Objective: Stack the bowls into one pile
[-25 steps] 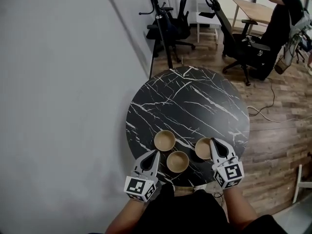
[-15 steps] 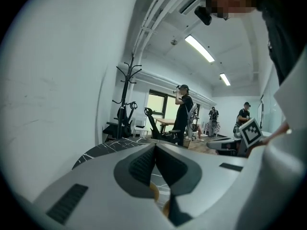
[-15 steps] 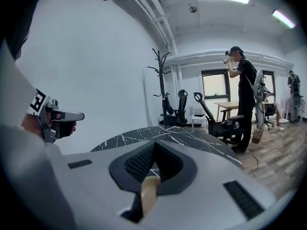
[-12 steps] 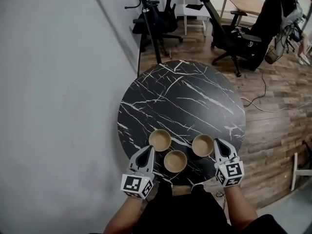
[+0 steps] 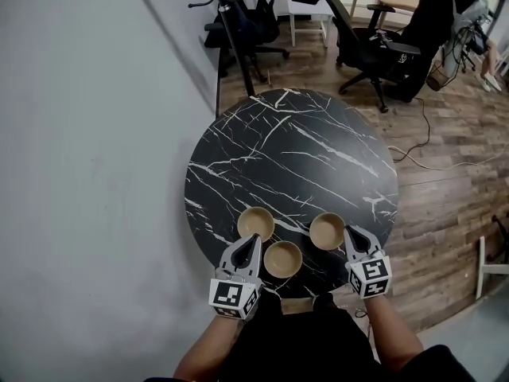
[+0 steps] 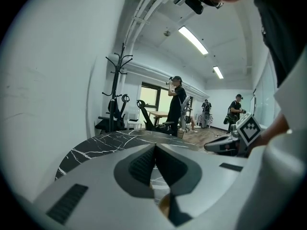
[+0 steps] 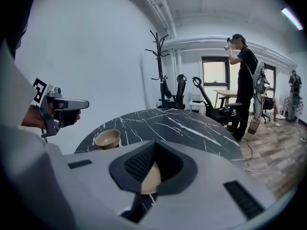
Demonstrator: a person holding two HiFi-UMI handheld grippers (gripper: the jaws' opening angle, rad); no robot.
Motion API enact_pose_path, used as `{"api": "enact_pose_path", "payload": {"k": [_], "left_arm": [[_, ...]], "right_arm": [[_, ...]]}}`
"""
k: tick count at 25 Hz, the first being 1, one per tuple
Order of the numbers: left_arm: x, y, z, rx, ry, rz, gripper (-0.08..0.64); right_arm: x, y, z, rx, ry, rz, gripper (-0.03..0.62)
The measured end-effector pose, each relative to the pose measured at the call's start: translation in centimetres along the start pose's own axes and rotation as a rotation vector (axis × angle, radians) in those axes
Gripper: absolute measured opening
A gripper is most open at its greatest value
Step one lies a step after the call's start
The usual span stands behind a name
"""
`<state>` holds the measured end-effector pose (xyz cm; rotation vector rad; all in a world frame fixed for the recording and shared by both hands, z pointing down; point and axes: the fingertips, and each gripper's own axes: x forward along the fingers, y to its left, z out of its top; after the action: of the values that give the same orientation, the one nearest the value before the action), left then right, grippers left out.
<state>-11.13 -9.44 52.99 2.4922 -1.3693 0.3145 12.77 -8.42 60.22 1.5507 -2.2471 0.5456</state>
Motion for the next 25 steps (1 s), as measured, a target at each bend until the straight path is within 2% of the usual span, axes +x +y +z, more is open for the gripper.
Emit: {"api": "enact_pose_path", "payload": {"k": [8,9,11,12,20,25], "left_arm": [[0.7,-0.2,-1.0,-0.002,0.029,-0.008,0.012],[0.8,-0.2,-0.9,-0.002,0.029,-0.008,0.012],[0.9,-0.3,-0.9,-0.004,0.029,-0.008,0.012],[0.9,-0.2,-1.0,-0.005,0.031,-0.007,0.012],[0.6,-0.2,-1.6,-0.009,0.043,0.005,0.012],[0.2,0.2,-2.0,-0.021,0.050,0.021,0.012]], "right_arm": [[1.3,-1.3,-3.4,0.029,0.103,-0.018,0.011],[1.6,-1.4,-4.0,0.037,0.120,-0.011,0.020],[2.0,-1.4,-5.0,0.054,0.156,0.007,0.094],[2.2,-1.3,-5.5,0.062,0.172,0.012,0.109],[3.8,-2.0,-8.1,0.052,0.271,0.010,0.141],[5.0,-2.4,-8.9,0.088,0.289,-0.015,0.164]]}}
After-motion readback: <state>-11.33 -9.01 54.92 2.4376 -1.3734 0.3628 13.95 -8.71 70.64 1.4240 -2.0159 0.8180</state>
